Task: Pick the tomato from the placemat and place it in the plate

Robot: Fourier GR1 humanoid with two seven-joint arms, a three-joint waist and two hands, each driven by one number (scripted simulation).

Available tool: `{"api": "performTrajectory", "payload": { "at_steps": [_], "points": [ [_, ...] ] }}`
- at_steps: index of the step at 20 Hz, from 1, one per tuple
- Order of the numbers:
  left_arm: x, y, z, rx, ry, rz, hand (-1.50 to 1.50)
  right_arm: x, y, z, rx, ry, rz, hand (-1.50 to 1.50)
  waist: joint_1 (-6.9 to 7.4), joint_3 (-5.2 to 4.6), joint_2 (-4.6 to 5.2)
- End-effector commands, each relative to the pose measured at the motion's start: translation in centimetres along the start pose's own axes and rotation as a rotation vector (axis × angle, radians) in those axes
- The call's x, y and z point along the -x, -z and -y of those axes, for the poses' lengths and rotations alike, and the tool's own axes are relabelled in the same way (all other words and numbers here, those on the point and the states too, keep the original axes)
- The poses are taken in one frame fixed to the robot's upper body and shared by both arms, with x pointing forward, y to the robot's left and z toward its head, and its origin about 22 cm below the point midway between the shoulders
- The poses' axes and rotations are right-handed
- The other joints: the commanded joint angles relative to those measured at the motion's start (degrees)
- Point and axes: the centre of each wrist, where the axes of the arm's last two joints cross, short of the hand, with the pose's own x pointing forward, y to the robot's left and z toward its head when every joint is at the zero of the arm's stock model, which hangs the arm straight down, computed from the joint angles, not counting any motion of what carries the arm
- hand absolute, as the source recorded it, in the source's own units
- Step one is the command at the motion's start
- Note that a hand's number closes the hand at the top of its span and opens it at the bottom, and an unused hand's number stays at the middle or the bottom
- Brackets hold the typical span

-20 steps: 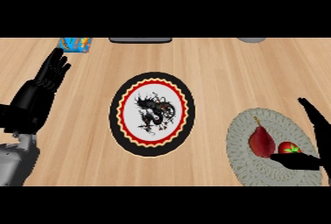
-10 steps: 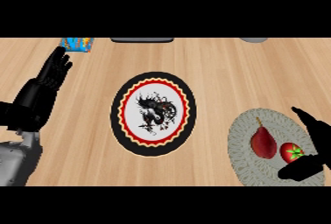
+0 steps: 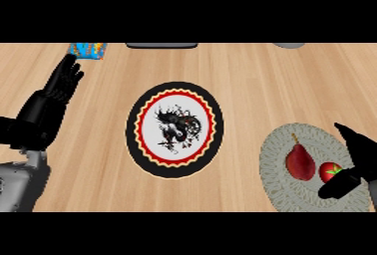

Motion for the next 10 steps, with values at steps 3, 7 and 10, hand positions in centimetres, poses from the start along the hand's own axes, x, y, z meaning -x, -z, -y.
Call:
{"api": "performTrajectory", "payload": {
  "at_steps": [3,7,10],
  "points": [
    [-0.3,-0.4,0.1,-0.004,0.002,-0.002,0.00,0.7,3.1,-2.1,-0.034,-0.041,-0.127,-1.50,0.28,0.05,0.06],
    [-0.5,0.4,0.2,-0.034,0.002,-0.010,0.00,3.1,2.8,-4.2,-0.058,-0.036,-0.100,-1.50,-0.30,0.04,0.00],
    [-1.0,0.8,-0.7,-0.026,0.004,-0.010,0.00,2.1,3.5,-4.8,-0.073,-0.033,-0.100,-1.50,-0.24,0.03,-0.01]
  ]
}}
